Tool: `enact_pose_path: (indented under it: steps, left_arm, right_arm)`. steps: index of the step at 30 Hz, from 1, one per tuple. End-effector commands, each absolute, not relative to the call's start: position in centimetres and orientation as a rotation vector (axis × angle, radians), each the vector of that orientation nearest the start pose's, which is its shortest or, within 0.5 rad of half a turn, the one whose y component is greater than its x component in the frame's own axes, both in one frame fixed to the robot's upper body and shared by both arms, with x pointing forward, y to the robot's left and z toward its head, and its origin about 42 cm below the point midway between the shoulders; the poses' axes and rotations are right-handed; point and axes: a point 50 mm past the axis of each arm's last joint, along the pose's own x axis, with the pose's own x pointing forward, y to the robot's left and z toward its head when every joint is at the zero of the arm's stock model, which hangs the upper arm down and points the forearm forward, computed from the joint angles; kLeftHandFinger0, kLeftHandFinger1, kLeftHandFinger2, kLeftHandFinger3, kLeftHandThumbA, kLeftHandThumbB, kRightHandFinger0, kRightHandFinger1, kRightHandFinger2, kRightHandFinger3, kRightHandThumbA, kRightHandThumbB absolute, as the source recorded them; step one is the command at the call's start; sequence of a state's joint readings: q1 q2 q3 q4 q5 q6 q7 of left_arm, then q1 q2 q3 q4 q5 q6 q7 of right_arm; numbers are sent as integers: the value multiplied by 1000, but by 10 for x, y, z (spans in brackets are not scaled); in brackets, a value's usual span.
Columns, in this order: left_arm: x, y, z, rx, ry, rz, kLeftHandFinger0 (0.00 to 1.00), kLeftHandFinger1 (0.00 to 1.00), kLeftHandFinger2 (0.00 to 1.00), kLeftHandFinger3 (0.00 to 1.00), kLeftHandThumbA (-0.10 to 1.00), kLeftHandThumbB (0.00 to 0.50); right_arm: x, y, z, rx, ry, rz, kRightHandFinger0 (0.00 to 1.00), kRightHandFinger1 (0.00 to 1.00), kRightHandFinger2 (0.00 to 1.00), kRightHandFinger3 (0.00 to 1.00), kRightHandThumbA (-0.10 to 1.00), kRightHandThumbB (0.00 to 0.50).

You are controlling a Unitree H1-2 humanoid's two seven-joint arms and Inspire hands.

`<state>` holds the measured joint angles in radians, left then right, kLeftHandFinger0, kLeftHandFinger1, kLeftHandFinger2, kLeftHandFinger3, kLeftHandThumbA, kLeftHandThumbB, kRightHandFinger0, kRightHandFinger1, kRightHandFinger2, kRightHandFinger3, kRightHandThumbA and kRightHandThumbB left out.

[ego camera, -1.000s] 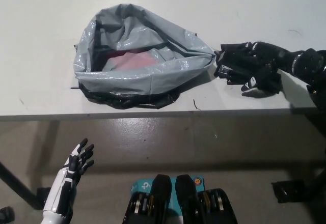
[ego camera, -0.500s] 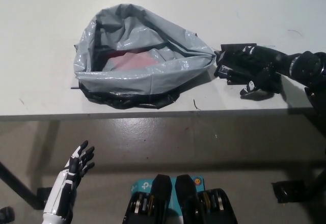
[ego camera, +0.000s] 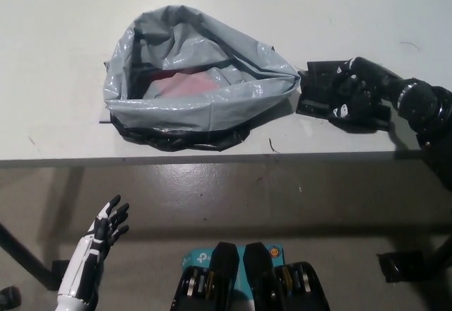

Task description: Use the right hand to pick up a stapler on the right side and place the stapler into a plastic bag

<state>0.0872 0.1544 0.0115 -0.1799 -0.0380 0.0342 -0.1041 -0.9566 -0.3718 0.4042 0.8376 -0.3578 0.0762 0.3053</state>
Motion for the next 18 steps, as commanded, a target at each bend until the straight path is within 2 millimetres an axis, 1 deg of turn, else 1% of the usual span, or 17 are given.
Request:
enact_pose_path:
  steps: [1, 4, 5, 6, 7, 8, 9, 10, 11, 12, 13, 14, 15, 16, 17, 18]
  left_arm:
    - [256, 260, 134, 146, -96, -112, 1000, 1000, 1000, 1000, 1000, 34]
    - [255, 260, 134, 154, -106, -112, 1000, 1000, 1000, 1000, 1000, 13]
    - [254, 260, 133, 153, -104, -113, 1000, 1000, 1000, 1000, 1000, 13]
    - [255, 259, 133, 157, -112, -112, 1000, 1000, 1000, 1000, 1000, 10]
    - [255, 259, 134, 159, -114, -112, 1000, 1000, 1000, 1000, 1000, 15]
    - [255, 259, 133, 155, -108, -107, 1000, 1000, 1000, 1000, 1000, 21]
    - [256, 259, 134, 150, -103, -105, 1000, 1000, 1000, 1000, 1000, 22]
    - [256, 258, 133, 152, -100, -103, 1000, 1000, 1000, 1000, 1000, 19]
    - [254, 257, 132, 151, -97, -102, 1000, 1000, 1000, 1000, 1000, 11]
    - [253, 257, 131, 149, -95, -101, 1000, 1000, 1000, 1000, 1000, 11]
    - [251, 257, 130, 149, -97, -97, 1000, 1000, 1000, 1000, 1000, 0]
    - [253, 257, 130, 147, -103, -94, 1000, 1000, 1000, 1000, 995, 0]
    - [253, 257, 130, 149, -104, -93, 1000, 1000, 1000, 1000, 979, 0]
    - [252, 258, 129, 156, -103, -94, 1000, 1000, 1000, 1000, 967, 0]
    - [253, 257, 130, 167, -105, -101, 1000, 1000, 1000, 1000, 963, 0]
    - [252, 257, 130, 167, -102, -103, 1000, 1000, 1000, 1000, 955, 0]
  right_arm:
    - [552, -243, 273, -1003, -2, 333, 291, 671, 784, 169, 671, 273]
    - [550, -245, 269, -973, 5, 328, 370, 726, 847, 222, 627, 263]
    - [549, -246, 268, -968, 6, 329, 395, 719, 831, 227, 612, 262]
    - [549, -247, 269, -945, 8, 325, 383, 707, 819, 219, 582, 257]
    - [549, -247, 270, -920, 10, 324, 392, 716, 829, 222, 568, 246]
    - [547, -250, 269, -846, 16, 329, 373, 702, 819, 210, 549, 229]
    - [548, -253, 270, -738, 23, 323, 286, 613, 737, 158, 498, 209]
    - [548, -257, 267, -571, 44, 297, 240, 560, 681, 108, 453, 219]
    - [547, -259, 263, -476, 60, 282, 203, 489, 616, 95, 433, 223]
    - [546, -260, 259, -418, 71, 274, 197, 469, 590, 105, 433, 220]
    - [545, -261, 254, -270, 92, 274, 129, 384, 535, 118, 394, 214]
    - [547, -261, 252, -201, 101, 269, 81, 329, 508, 142, 378, 198]
    - [547, -261, 249, -160, 111, 263, 76, 327, 524, 170, 383, 187]
    - [546, -261, 242, -125, 125, 259, 84, 356, 586, 255, 370, 169]
    - [547, -265, 232, -64, 150, 259, 88, 407, 669, 375, 327, 168]
    - [548, -267, 227, -7, 170, 265, 68, 420, 675, 446, 304, 177]
